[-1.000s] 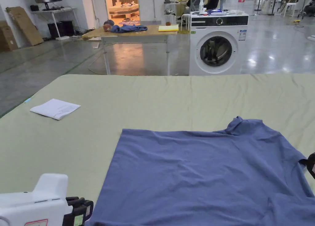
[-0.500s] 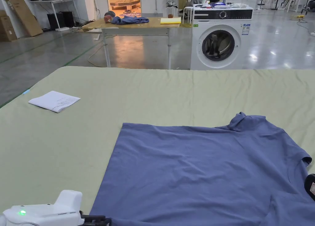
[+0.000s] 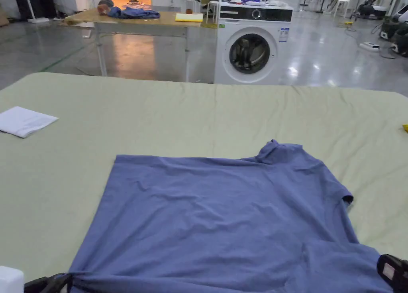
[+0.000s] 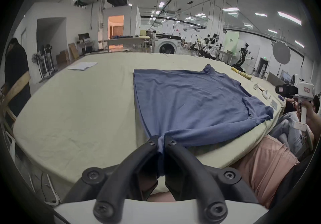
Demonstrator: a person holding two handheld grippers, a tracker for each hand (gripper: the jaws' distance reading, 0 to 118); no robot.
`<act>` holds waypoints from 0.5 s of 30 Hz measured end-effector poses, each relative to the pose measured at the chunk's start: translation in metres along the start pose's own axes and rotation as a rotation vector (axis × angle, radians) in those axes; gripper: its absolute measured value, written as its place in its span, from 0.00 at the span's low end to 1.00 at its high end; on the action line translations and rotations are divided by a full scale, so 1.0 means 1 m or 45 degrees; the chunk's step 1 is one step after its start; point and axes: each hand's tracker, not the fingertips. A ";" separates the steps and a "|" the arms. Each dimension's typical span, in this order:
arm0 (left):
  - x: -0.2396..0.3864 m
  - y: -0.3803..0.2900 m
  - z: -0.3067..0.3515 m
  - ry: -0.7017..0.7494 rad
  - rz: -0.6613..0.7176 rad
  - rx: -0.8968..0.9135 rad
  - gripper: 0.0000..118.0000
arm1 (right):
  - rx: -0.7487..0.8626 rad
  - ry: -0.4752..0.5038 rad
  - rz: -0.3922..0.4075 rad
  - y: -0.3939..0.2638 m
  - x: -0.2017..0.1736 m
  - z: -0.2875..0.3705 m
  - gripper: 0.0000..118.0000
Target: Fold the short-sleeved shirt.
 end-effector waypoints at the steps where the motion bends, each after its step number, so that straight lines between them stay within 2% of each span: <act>1: 0.003 0.004 0.000 0.011 -0.009 0.015 0.00 | -0.056 0.001 -0.038 -0.003 0.012 -0.004 0.22; 2: 0.006 0.004 0.001 0.016 -0.015 0.021 0.00 | -0.111 -0.019 -0.060 -0.005 0.021 -0.008 0.53; 3: 0.008 0.004 0.002 0.020 -0.022 0.023 0.00 | -0.191 -0.064 -0.075 -0.008 0.036 -0.016 0.94; 4: 0.009 0.004 0.001 0.027 -0.024 0.016 0.00 | -0.262 -0.108 -0.073 -0.012 0.045 -0.023 0.99; 6: 0.015 0.008 0.000 0.041 -0.023 -0.006 0.00 | -0.259 -0.139 -0.080 -0.024 0.060 -0.030 0.95; 9: 0.018 0.011 -0.002 0.056 -0.010 -0.039 0.00 | -0.474 -0.211 -0.012 -0.039 0.082 -0.059 0.95; 10: 0.020 0.011 -0.003 0.060 -0.011 -0.046 0.00 | -0.518 -0.226 0.018 -0.045 0.086 -0.067 0.92; 12: 0.023 0.010 -0.004 0.064 -0.018 -0.069 0.00 | -0.606 -0.228 0.087 -0.040 0.080 -0.074 0.83; 15: 0.026 0.013 -0.007 0.083 -0.042 -0.108 0.00 | -0.665 -0.269 0.288 -0.037 0.063 -0.075 0.80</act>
